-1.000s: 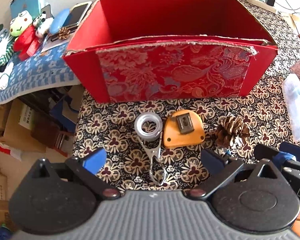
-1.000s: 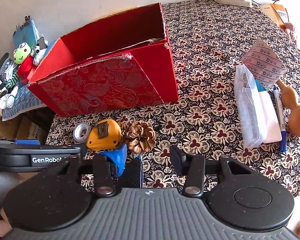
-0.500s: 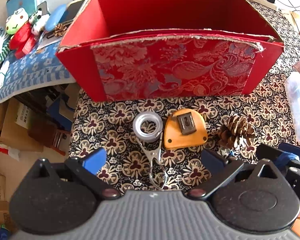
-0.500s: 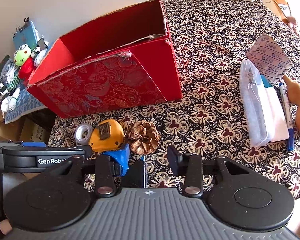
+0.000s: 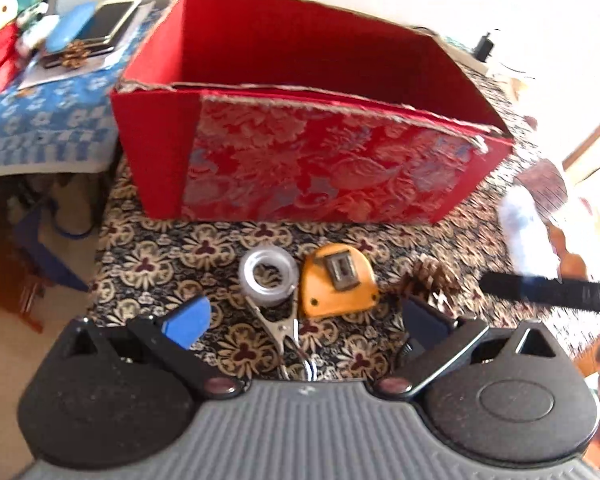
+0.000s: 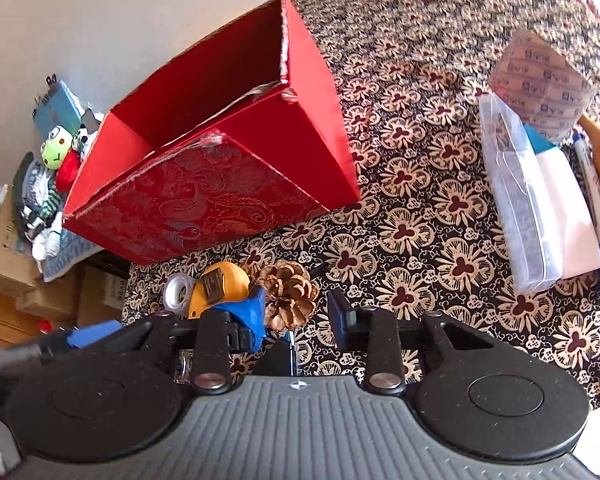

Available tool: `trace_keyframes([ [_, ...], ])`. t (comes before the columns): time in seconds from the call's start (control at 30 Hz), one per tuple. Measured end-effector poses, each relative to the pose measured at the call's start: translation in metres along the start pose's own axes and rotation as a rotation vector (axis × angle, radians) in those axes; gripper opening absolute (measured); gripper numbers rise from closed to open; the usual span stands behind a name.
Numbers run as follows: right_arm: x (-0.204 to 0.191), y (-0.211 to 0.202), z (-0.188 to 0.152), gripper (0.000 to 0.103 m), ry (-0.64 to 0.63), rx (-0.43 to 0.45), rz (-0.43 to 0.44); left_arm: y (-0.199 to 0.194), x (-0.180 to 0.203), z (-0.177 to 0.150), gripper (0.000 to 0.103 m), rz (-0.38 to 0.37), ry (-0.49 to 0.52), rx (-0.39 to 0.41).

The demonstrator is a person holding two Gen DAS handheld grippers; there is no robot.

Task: Organize rigid objects
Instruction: 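Close the left tool on the brown pine cone and lift it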

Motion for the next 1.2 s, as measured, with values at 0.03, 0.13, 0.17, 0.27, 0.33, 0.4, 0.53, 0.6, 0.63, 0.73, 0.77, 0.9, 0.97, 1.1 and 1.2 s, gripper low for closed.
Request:
trace_keyframes([
  [0.03, 0.003, 0.001, 0.001, 0.016, 0.015, -0.018, 0.017, 0.001, 0.002, -0.002, 0.102, -0.012, 0.016, -0.008],
  [0.13, 0.013, 0.005, 0.006, 0.016, 0.087, -0.055, 0.074, 0.004, 0.014, -0.008, 0.101, -0.087, 0.075, -0.025],
  [0.17, 0.015, 0.008, 0.008, 0.016, 0.108, -0.061, 0.083, 0.005, 0.019, -0.008, 0.101, -0.107, 0.090, -0.018],
  [0.27, 0.018, 0.016, 0.011, 0.018, 0.158, -0.072, 0.102, 0.004, 0.045, -0.001, 0.101, -0.179, 0.148, 0.028],
  [0.33, 0.017, 0.019, 0.013, 0.018, 0.173, -0.073, 0.114, 0.011, 0.064, 0.003, 0.100, -0.216, 0.196, 0.033],
  [0.4, 0.017, 0.022, 0.015, 0.022, 0.159, -0.074, 0.104, 0.018, 0.079, 0.007, 0.100, -0.232, 0.235, 0.037],
  [0.53, 0.018, 0.031, 0.017, 0.022, 0.153, -0.097, 0.113, 0.036, 0.092, 0.011, 0.098, -0.228, 0.264, 0.021],
  [0.6, 0.018, 0.036, 0.017, 0.022, 0.160, -0.108, 0.118, 0.045, 0.093, 0.012, 0.094, -0.233, 0.256, -0.002],
  [0.63, 0.019, 0.039, 0.017, 0.022, 0.164, -0.114, 0.119, 0.049, 0.092, 0.013, 0.090, -0.236, 0.250, -0.013],
  [0.73, 0.024, 0.045, 0.018, 0.023, 0.180, -0.127, 0.128, 0.057, 0.088, 0.012, 0.080, -0.251, 0.227, -0.045],
  [0.77, 0.025, 0.046, 0.018, 0.023, 0.190, -0.134, 0.137, 0.060, 0.088, 0.012, 0.077, -0.255, 0.220, -0.053],
  [0.9, 0.028, 0.051, 0.019, 0.023, 0.211, -0.152, 0.148, 0.068, 0.093, 0.011, 0.069, -0.255, 0.218, -0.069],
  [0.97, 0.030, 0.052, 0.019, 0.021, 0.213, -0.153, 0.157, 0.069, 0.094, 0.012, 0.063, -0.254, 0.218, -0.074],
  [1.1, 0.032, 0.050, 0.020, 0.018, 0.230, -0.147, 0.157, 0.073, 0.091, 0.014, 0.055, -0.244, 0.199, -0.079],
  [1.2, 0.031, 0.039, 0.022, 0.017, 0.225, -0.128, 0.158, 0.071, 0.088, 0.017, 0.050, -0.257, 0.178, -0.081],
])
Point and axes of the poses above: each gripper's, at about its wrist camera, not at the fingertips, and y roughly the way its jaws point, x to its right, z to its top, the point moved 3 cm from there along y, roughly the way its jaws point, and after that the axes turned 3 degrees about z, right-handed, at the moved point
